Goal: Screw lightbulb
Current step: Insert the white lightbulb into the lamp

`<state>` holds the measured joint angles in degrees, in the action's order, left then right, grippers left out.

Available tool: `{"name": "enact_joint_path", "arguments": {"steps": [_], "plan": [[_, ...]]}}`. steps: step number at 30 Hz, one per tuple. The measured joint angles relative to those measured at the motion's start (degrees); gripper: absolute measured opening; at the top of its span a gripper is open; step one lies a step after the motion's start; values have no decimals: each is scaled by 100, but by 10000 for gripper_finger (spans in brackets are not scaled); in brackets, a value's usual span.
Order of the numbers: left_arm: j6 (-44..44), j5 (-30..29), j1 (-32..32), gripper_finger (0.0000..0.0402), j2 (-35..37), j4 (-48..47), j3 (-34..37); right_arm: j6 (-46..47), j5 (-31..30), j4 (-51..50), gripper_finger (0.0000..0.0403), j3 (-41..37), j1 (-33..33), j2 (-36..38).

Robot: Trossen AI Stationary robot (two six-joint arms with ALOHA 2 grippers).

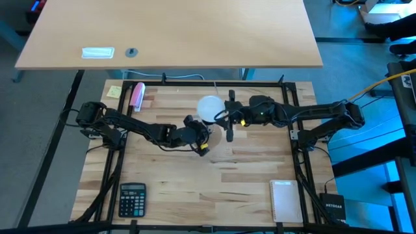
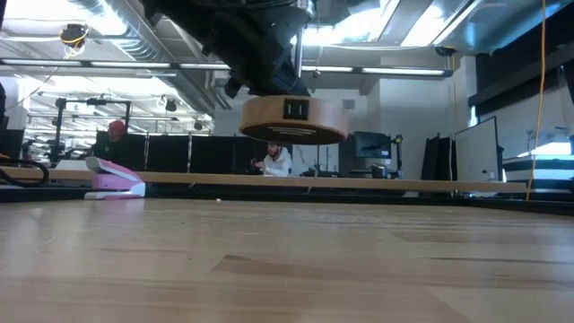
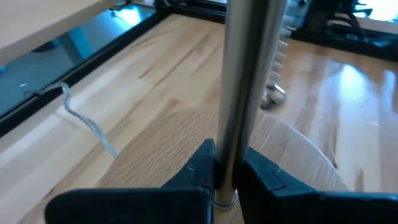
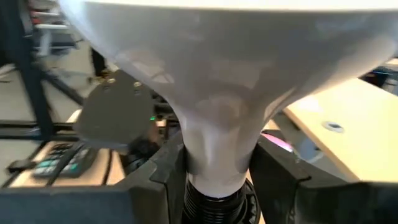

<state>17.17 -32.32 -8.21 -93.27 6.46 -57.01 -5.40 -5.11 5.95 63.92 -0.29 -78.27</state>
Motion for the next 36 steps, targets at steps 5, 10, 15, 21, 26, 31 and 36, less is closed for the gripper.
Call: {"name": "enact_joint_path", "arguments": {"steps": [5,10,15,21,26,31,36], "plan": [[165,-230,-2,27,0,-10,-11,313,-614,142,145,-2,157,-118],[149,-244,-11,27,0,-124,-11,347,-505,184,148,-11,139,-167],[-86,-265,-37,27,7,-159,-51,144,-174,132,189,-53,135,-123],[39,-264,-35,27,26,-240,-59,17,15,237,212,-44,133,-121],[7,-252,-36,27,26,-244,-55,17,105,172,214,-39,135,-107],[-160,-240,-85,27,26,-217,-52,8,374,-134,234,-39,135,125],[-256,42,-90,27,26,-211,-46,-53,472,-474,283,-28,135,533]]}}
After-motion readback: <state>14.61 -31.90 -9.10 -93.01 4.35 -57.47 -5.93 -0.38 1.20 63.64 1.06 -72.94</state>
